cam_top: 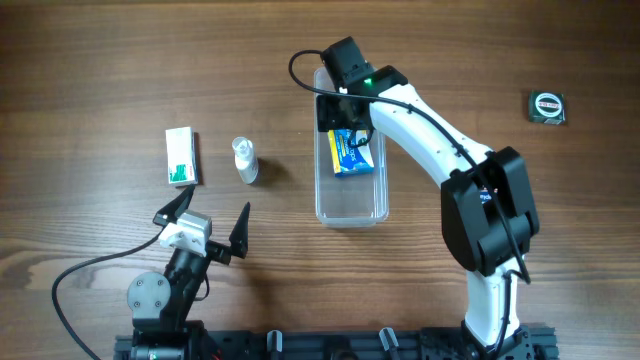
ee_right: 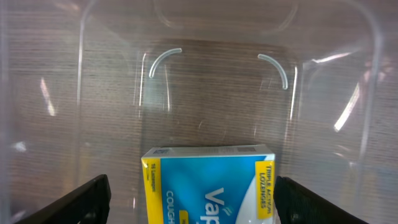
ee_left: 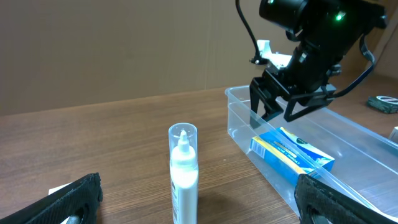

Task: Pack container
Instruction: 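Carry the pack left and lower it into the clear container, then open the right gripper to release the pack and lift away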

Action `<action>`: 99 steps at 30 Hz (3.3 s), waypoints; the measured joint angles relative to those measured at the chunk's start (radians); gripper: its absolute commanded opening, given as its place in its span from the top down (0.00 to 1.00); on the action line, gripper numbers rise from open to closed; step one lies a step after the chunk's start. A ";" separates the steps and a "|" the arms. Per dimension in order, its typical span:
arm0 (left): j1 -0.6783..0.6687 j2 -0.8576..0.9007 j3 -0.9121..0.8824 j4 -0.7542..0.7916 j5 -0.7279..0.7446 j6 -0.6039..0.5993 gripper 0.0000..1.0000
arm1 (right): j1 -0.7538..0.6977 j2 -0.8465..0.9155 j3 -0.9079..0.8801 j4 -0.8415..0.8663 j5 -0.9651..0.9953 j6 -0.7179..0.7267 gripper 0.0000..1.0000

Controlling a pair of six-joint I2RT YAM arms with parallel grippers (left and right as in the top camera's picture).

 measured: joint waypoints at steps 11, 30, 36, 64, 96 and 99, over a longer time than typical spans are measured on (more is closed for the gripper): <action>0.000 0.000 0.000 0.000 0.000 0.000 0.00 | 0.002 0.003 0.000 -0.112 0.000 -0.027 0.62; 0.000 0.000 0.000 0.000 0.000 0.000 0.00 | 0.002 -0.031 0.000 -0.350 -0.063 -0.119 0.96; 0.000 0.000 0.000 0.000 0.000 0.000 0.00 | 0.004 -0.031 -0.002 -0.349 -0.116 -0.150 0.96; 0.000 0.000 0.000 0.000 0.000 0.000 0.00 | 0.013 -0.034 -0.118 -0.163 -0.131 -0.148 0.95; 0.000 0.000 0.000 0.000 0.000 0.000 0.00 | 0.013 -0.114 -0.093 -0.092 -0.031 -0.121 0.76; 0.000 0.000 0.000 0.000 0.000 0.000 0.00 | -0.005 -0.237 -0.071 -0.127 -0.034 -0.135 0.51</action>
